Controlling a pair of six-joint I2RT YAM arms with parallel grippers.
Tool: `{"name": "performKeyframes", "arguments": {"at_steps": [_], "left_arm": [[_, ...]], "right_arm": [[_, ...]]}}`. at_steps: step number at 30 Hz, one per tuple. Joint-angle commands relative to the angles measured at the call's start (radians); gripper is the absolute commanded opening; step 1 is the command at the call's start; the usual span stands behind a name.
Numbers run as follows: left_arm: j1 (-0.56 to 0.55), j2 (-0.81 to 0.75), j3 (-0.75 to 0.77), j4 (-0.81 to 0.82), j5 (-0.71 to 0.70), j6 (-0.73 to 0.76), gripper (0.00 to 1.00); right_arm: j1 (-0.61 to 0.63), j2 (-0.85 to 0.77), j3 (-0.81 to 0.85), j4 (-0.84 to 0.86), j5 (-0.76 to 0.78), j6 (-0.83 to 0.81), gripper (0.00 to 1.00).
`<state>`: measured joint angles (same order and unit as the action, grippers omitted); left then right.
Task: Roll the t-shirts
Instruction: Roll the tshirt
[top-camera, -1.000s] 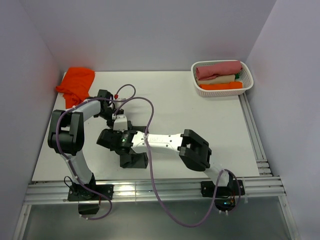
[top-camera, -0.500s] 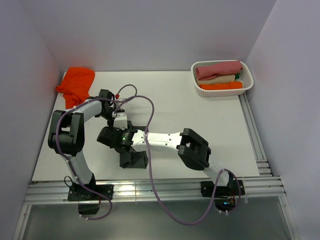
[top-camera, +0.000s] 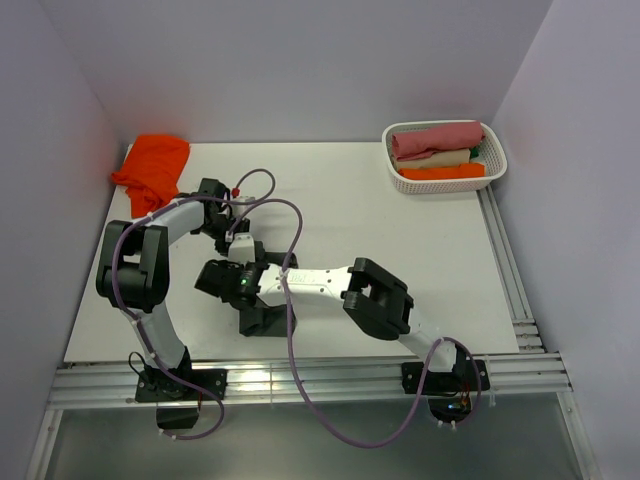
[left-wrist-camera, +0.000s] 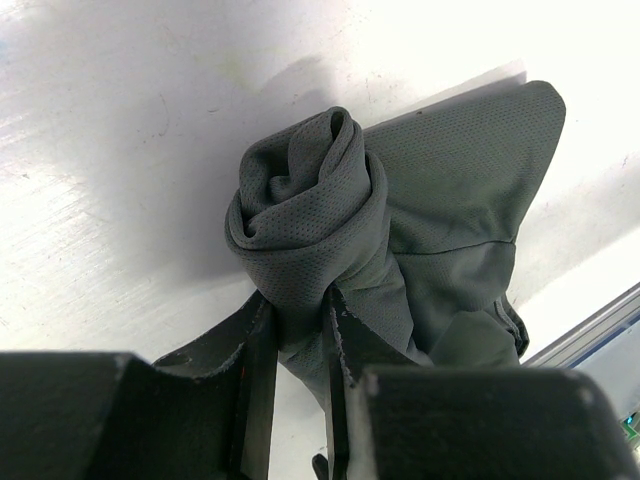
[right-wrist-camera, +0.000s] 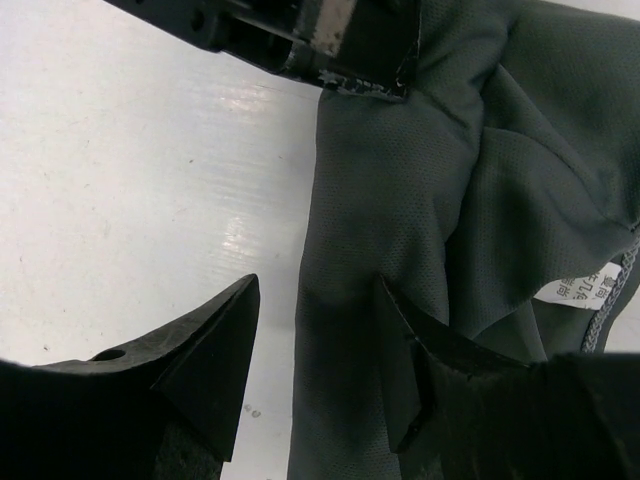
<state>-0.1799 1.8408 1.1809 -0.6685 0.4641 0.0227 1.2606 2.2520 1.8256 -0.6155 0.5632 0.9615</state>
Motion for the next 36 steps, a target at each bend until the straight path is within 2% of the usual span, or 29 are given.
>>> {"name": "performKeyframes", "arguments": {"at_steps": [1,9,12,13,15,16,22,29,36], "left_arm": [[-0.009,-0.029,0.031,0.023,-0.045,0.011,0.03],[-0.009,-0.029,0.075,0.006,-0.028,0.002,0.15],[-0.009,-0.026,0.091,0.003,-0.021,-0.004,0.25],[-0.009,-0.029,0.094,0.003,-0.019,-0.009,0.33],[-0.009,-0.032,0.103,0.006,-0.013,-0.012,0.4],[-0.007,-0.034,0.106,0.003,-0.012,-0.013,0.48],[0.006,-0.018,0.167,-0.025,0.033,-0.014,0.62],[0.052,0.001,0.264,-0.071,0.083,-0.014,0.66],[0.097,0.008,0.307,-0.105,0.125,-0.015,0.67]], "right_arm": [[0.005,0.017,-0.003,-0.078,-0.019,0.065,0.56],[0.013,0.023,-0.065,-0.127,-0.063,0.135,0.56],[0.017,0.029,-0.065,-0.15,-0.066,0.151,0.56],[0.019,0.029,-0.066,-0.162,-0.068,0.16,0.56],[0.02,0.032,-0.069,-0.174,-0.071,0.166,0.57],[0.02,0.032,-0.071,-0.184,-0.069,0.175,0.57],[0.022,0.034,-0.098,-0.202,-0.077,0.204,0.57],[0.023,0.02,-0.157,-0.201,-0.086,0.233,0.55],[0.023,0.006,-0.199,-0.175,-0.1,0.235,0.48]]}}
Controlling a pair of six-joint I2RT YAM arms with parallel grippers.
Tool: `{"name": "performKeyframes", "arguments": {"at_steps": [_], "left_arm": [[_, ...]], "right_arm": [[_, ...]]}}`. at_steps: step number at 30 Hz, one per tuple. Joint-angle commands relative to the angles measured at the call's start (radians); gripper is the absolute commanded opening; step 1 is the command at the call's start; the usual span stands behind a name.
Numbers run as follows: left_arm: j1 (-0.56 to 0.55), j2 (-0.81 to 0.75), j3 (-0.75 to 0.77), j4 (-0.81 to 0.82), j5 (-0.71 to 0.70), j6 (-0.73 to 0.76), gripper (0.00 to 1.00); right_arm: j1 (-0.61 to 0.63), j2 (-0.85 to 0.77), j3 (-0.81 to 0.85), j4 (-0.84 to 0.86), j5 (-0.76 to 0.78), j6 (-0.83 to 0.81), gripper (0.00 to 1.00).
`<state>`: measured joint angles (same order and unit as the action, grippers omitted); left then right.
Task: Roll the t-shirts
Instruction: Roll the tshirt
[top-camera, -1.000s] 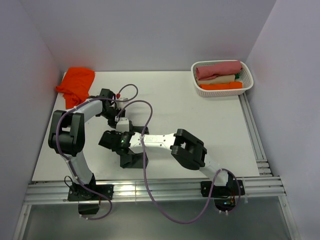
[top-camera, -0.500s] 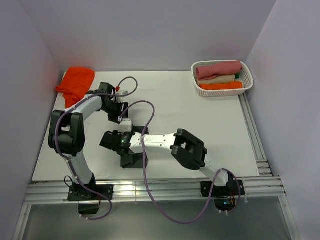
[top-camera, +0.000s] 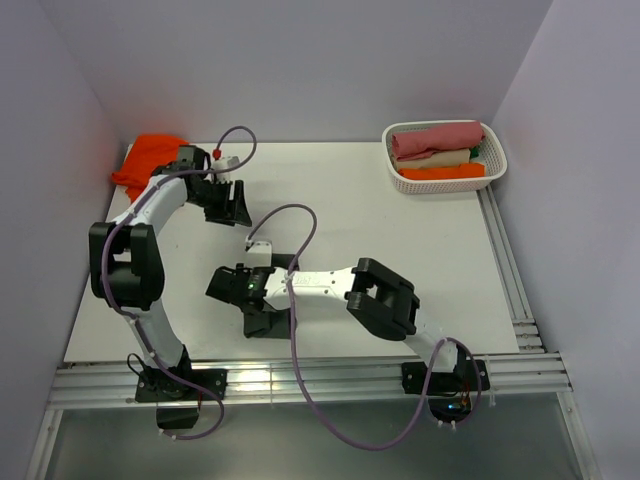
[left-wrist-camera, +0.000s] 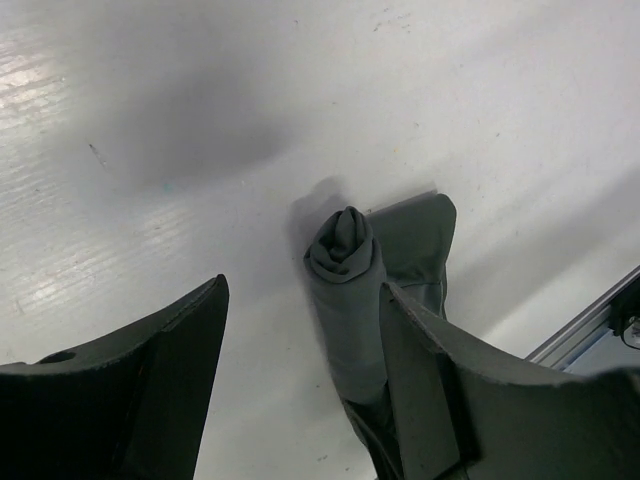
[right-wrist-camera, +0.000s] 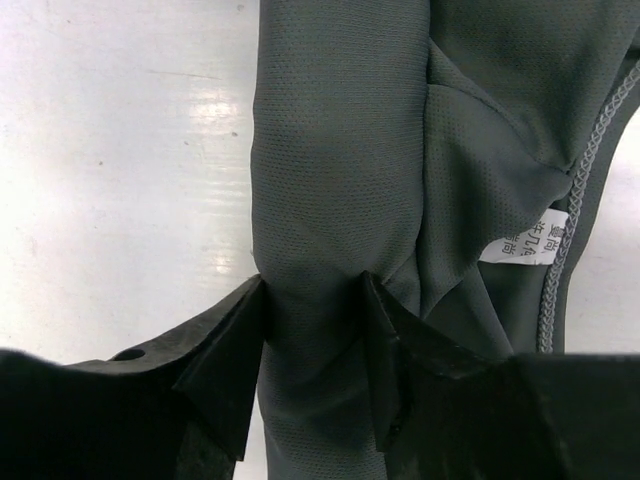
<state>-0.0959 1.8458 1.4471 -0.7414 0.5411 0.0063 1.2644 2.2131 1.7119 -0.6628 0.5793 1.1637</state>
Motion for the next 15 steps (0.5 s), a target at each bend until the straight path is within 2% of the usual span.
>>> {"name": "performKeyframes", "arguments": {"at_steps": [1,2,5,15], "left_arm": [[0.018,0.001,0.039,-0.035,0.052,0.003,0.67],[0.019,0.0,0.036,-0.035,0.056,0.004,0.67],[0.027,-0.013,0.022,-0.036,0.066,0.011,0.67],[0.065,-0.083,-0.06,-0.044,0.149,0.061,0.68]], "right_arm": [[0.02,0.037,-0.118,-0.085,-0.122,0.031,0.45],[0.02,0.017,-0.136,-0.061,-0.133,0.031,0.4],[0.016,-0.03,-0.214,0.05,-0.163,0.014,0.34],[-0.04,-0.277,-0.725,0.815,-0.358,0.037,0.3]]}}
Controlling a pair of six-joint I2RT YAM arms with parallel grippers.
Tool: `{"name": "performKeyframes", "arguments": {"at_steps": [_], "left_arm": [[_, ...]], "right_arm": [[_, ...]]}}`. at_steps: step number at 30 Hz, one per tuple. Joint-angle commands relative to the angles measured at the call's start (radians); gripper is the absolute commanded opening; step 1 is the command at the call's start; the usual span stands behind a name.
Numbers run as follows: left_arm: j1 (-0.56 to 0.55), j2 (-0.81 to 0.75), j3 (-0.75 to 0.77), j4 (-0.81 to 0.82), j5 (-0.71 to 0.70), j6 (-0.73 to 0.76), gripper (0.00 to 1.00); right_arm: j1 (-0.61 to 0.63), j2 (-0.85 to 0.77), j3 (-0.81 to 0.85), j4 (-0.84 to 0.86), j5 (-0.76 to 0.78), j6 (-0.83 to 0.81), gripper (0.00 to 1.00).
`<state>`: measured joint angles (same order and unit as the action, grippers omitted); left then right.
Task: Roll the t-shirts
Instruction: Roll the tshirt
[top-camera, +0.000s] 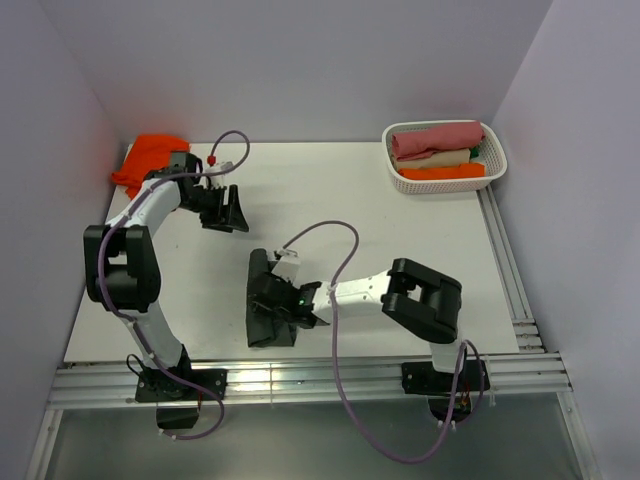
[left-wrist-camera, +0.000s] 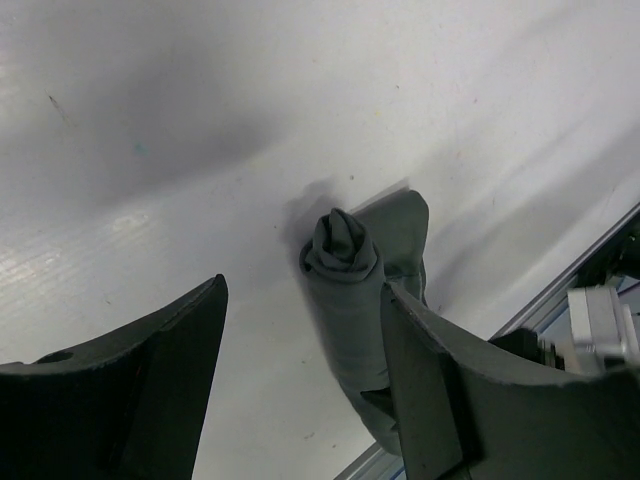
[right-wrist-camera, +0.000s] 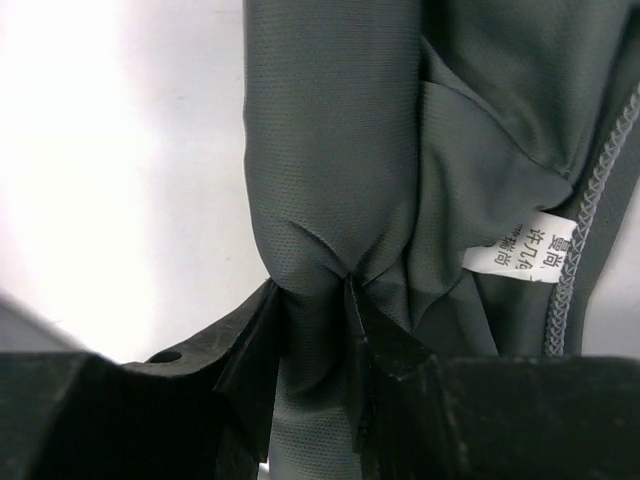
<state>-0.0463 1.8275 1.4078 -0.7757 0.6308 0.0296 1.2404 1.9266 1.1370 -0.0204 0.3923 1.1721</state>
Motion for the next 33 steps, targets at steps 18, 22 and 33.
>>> {"name": "performKeyframes", "arguments": {"at_steps": [18,22,33], "left_arm": [[0.033,-0.074,-0.208,0.059,0.118,0.076,0.7],[0.033,-0.051,-0.228,0.093,0.101,0.058,0.7],[-0.018,0.007,-0.259,0.138,0.047,0.044,0.7]], "right_arm": [[-0.186,0.074,-0.31,0.625,-0.357,0.078,0.29],[-0.226,0.097,-0.24,0.586,-0.385,0.0,0.29],[-0.236,0.106,-0.302,0.654,-0.383,0.083,0.26]]}}
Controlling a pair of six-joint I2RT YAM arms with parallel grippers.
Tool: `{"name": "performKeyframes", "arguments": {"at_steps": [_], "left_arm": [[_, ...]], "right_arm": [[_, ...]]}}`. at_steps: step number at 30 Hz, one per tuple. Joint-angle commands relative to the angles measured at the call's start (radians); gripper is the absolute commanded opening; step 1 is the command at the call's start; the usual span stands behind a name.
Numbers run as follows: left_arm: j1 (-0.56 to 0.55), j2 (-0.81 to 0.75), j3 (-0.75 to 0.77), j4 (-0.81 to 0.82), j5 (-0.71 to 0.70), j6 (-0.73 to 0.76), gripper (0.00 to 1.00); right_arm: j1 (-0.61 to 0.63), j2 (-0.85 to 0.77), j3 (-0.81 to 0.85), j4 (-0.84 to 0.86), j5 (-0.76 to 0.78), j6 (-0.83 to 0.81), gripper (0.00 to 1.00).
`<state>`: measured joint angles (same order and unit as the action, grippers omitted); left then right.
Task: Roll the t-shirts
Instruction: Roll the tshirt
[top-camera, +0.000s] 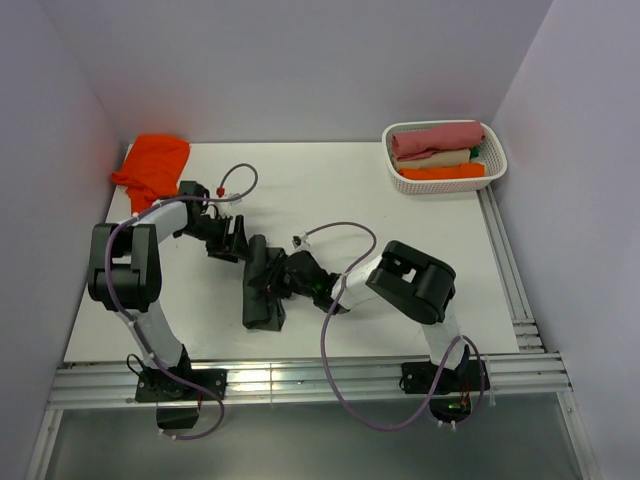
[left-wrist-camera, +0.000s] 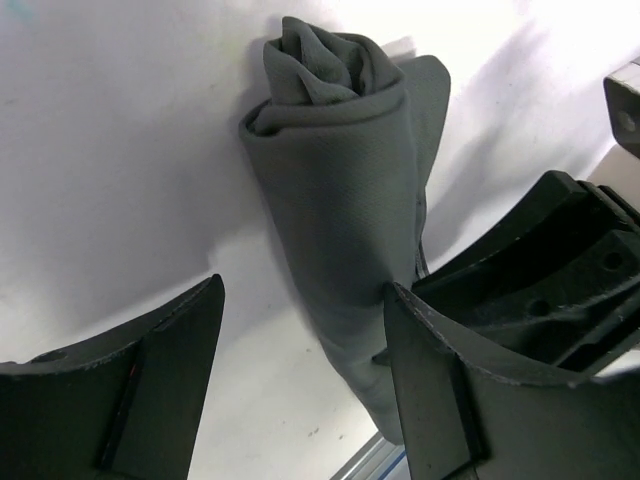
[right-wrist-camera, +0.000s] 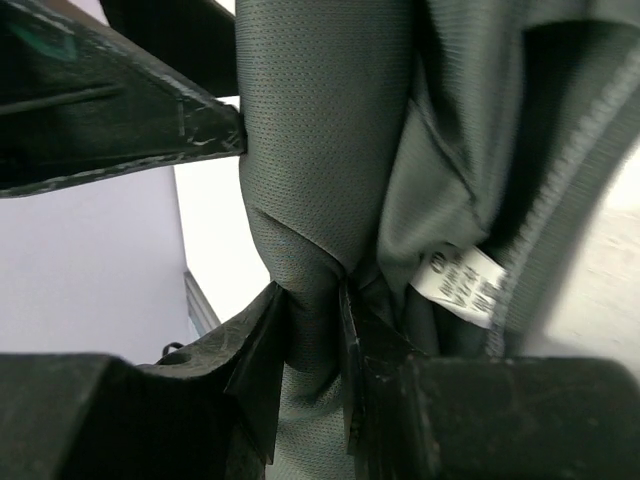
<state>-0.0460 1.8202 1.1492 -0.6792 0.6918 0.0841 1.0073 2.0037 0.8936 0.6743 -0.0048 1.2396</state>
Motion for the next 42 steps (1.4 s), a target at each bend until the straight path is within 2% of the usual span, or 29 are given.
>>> {"name": "performKeyframes", "arguments": {"at_steps": [1,7,10,12,18,26,35,42], "left_arm": [[-0.023,0.019,0.001,0.043,-0.026,-0.02,0.7],[-0.089,0.034,0.023,0.063,-0.103,-0.063,0.65],[-0.117,0.04,0.041,0.06,-0.159,-0.076,0.6],[-0.143,0.039,0.047,0.059,-0.213,-0.076,0.56],[-0.195,0.025,0.047,0.058,-0.316,-0.112,0.53],[-0.224,0.014,0.049,0.055,-0.376,-0.106,0.52],[-0.241,0.01,0.055,0.055,-0.399,-0.106,0.52],[-0.253,0.007,0.061,0.05,-0.402,-0.11,0.53]], "right_arm": [[-0.003,0.03,-0.07,-0.029,0.012,0.03,0.26],[-0.003,0.036,-0.116,0.007,0.017,0.07,0.26],[-0.001,0.03,-0.11,-0.031,0.028,0.072,0.31],[0.004,0.014,-0.104,-0.083,0.052,0.067,0.37],[0.027,-0.055,-0.026,-0.332,0.162,0.011,0.51],[0.086,-0.14,0.116,-0.651,0.321,-0.038,0.59],[0.154,-0.181,0.283,-0.944,0.5,-0.058,0.61],[0.203,-0.131,0.475,-1.113,0.601,-0.107,0.53]]}}
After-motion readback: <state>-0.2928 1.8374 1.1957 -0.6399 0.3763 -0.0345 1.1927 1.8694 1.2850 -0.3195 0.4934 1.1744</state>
